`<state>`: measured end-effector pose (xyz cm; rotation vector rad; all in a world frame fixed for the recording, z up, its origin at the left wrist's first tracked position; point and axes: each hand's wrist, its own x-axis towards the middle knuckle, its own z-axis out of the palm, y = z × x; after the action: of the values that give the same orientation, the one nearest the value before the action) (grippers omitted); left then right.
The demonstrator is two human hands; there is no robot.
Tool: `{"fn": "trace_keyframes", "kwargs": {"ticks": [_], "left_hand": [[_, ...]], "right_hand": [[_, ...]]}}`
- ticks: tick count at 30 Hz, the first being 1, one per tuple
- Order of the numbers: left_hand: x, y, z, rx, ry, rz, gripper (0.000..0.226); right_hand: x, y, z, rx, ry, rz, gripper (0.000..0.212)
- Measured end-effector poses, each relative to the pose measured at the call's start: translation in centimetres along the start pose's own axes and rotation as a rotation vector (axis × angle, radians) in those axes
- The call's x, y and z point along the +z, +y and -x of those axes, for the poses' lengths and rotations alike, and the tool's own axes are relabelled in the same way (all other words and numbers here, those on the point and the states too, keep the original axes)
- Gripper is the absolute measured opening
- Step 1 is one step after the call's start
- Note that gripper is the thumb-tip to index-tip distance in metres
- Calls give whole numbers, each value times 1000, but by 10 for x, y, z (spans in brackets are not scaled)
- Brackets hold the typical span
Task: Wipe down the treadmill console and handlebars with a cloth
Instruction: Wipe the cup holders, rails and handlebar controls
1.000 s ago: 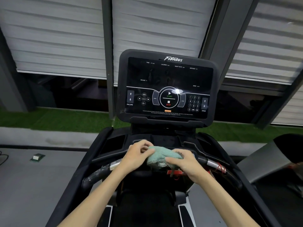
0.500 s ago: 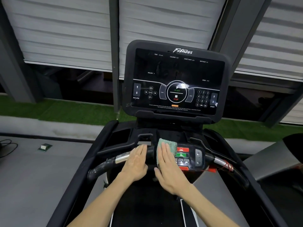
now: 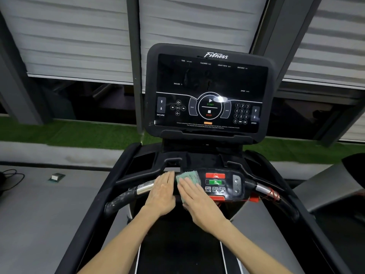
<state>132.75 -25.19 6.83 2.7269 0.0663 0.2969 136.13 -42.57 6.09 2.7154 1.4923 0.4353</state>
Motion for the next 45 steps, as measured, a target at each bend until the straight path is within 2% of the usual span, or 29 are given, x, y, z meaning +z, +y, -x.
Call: {"fn": "trace_keyframes", "kwargs": {"ticks": [5, 11, 14, 19, 22, 24, 27, 30, 34, 39, 45], "left_hand": [[3, 0, 1, -12, -1, -7, 76], [7, 0, 2, -15, 42, -2, 76], [6, 0, 3, -20, 57, 8, 75], [11, 2, 4, -32, 88, -17, 76], [11, 4, 3, -41, 85, -29, 75], [9, 7, 2, -44, 74, -32, 76], [7, 10, 2, -50, 52, -36, 77], [5, 9, 3, -49, 45, -38, 78], [3, 8, 3, -45, 48, -11, 77], [5, 7, 1, -68, 26, -31, 75], [2, 10, -6, -129, 27, 53, 57]], "right_hand": [[-7, 2, 6, 14, 10, -6, 59], [3, 3, 13, 75, 0, -47, 98], [5, 33, 43, 128, -1, -55, 108], [8, 88, 96, 350, 20, -98, 116], [12, 86, 98, 482, 24, -164, 102], [12, 71, 81, 498, 70, -212, 96], [2, 42, 36, 353, 132, -228, 81], [-9, 18, -9, 217, 112, -170, 65], [-25, 23, -41, 145, 113, -73, 46], [-41, 64, -31, 277, 74, -166, 33], [-47, 118, 19, 404, 128, -290, 26]]}}
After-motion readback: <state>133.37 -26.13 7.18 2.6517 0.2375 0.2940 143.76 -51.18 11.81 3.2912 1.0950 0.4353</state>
